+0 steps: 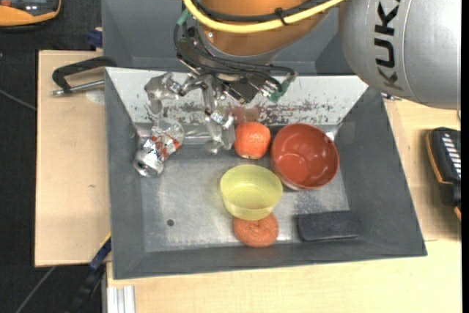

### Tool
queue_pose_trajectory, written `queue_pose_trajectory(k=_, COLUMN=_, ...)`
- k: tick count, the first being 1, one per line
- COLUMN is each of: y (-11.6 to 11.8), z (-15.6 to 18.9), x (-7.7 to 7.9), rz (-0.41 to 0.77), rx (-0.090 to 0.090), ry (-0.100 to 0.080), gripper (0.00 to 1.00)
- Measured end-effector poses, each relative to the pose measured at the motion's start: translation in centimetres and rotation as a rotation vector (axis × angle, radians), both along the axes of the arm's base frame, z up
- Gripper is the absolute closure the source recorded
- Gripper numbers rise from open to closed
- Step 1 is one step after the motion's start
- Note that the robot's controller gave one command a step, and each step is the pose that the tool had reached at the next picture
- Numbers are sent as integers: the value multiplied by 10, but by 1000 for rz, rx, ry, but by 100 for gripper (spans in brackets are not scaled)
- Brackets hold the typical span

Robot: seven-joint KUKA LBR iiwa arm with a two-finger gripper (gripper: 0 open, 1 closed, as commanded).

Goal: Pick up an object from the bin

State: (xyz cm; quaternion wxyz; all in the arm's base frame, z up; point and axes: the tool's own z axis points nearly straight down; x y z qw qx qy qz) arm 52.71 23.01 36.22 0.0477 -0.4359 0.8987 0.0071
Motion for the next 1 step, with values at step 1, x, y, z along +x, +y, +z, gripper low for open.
queue_pose_trajectory(k=1, y=-8, z=-3, x=-17, rz=38, rx=-1, ry=-5, gripper=0)
